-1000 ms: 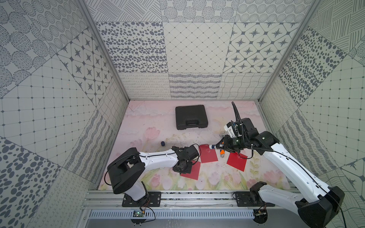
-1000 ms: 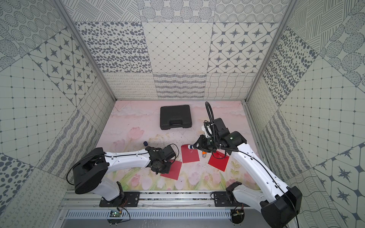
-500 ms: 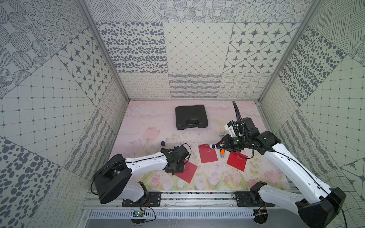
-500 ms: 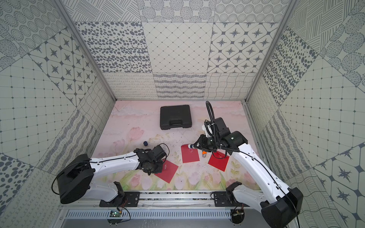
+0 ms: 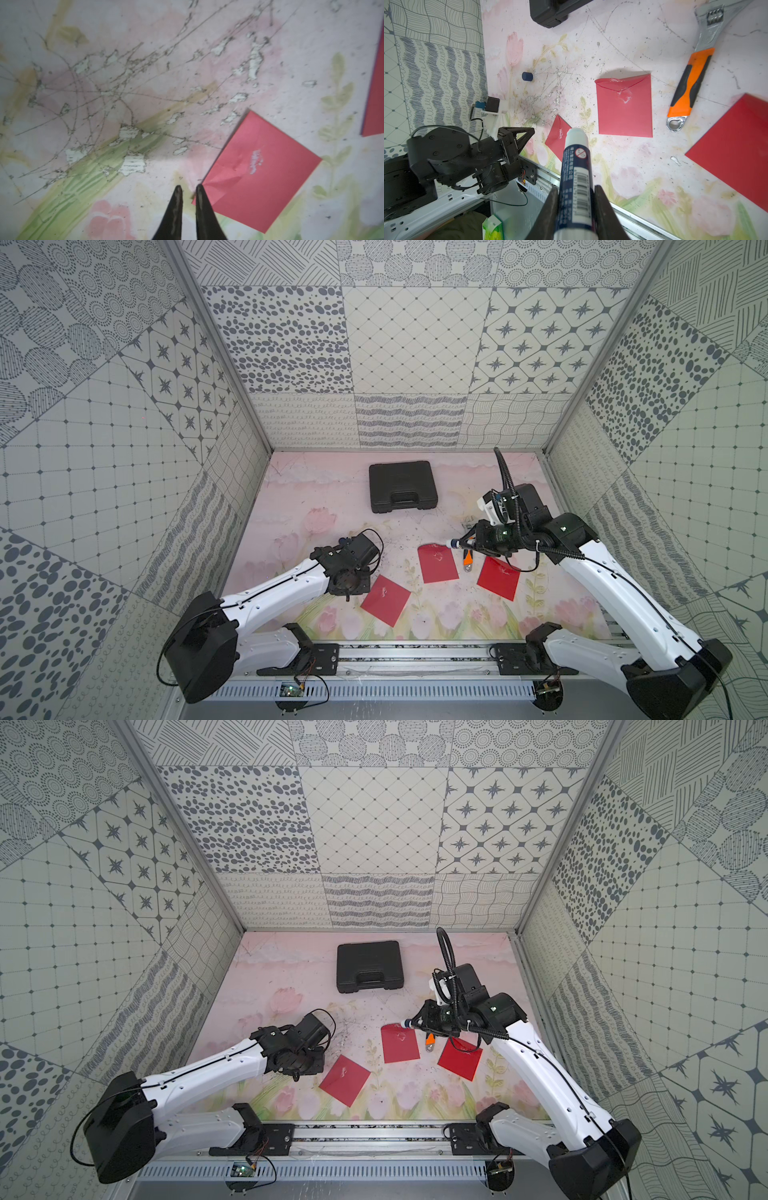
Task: Seal the envelope with a glue stick
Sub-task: Seal the envelope at the center of the board, then pick up the envelope from the center of the board.
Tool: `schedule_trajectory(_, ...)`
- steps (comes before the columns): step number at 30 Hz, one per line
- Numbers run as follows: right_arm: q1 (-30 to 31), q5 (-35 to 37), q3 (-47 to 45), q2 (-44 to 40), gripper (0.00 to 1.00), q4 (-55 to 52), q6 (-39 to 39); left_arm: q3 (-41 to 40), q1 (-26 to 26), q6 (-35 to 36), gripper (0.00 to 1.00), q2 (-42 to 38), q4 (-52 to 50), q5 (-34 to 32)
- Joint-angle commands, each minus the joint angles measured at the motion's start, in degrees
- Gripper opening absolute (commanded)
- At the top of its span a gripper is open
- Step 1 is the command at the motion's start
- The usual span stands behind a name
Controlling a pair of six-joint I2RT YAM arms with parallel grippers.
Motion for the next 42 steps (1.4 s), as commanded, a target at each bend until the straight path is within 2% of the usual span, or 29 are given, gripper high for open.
schedule_trajectory(1, -3.3, 1.4, 1.2, -0.7, 0.0, -1.5, -3.8, 4.6, -0.2, 17.8, 0.22, 4.0, 12.0, 10.9)
schedule_trajectory(6, -10.3, -0.7, 0.6, -0.9, 0.0, -3.5, -8.4, 13.1, -0.3, 37.5, 0.28, 16.0, 19.3, 22.5)
schedule_trajectory(12, -15.3, -2.5, 1.2, -1.3, 0.0, -5.9, -11.7, 17.1, 0.6, 54.3, 0.32, 22.2, 28.9, 27.8)
schedule_trajectory(18, -16.1, -3.3, 1.6, -1.7, 0.0, -6.9, -12.3, 27.0, 2.3, 69.0, 0.33, 32.9, 23.3, 31.4)
schedule_trajectory(23, -16.2, -3.7, 1.7, -2.6, 0.0, -7.5, -11.9, 33.1, 3.0, 73.9, 0.33, 39.8, 20.1, 32.7)
schedule_trajectory(28, -16.2, -4.0, 1.6, -3.3, 0.0, -8.4, -11.7, 36.3, 3.3, 76.1, 0.33, 44.3, 18.4, 31.4)
schedule_trajectory(36, -16.3, -4.0, 1.0, -3.9, 0.0, -8.9, -11.4, 38.0, 3.4, 78.2, 0.33, 47.9, 16.7, 32.6)
schedule_trajectory(42, -16.3, -4.1, 1.1, -3.9, 0.0, -8.7, -11.0, 37.7, 3.5, 79.3, 0.27, 49.0, 15.9, 30.3)
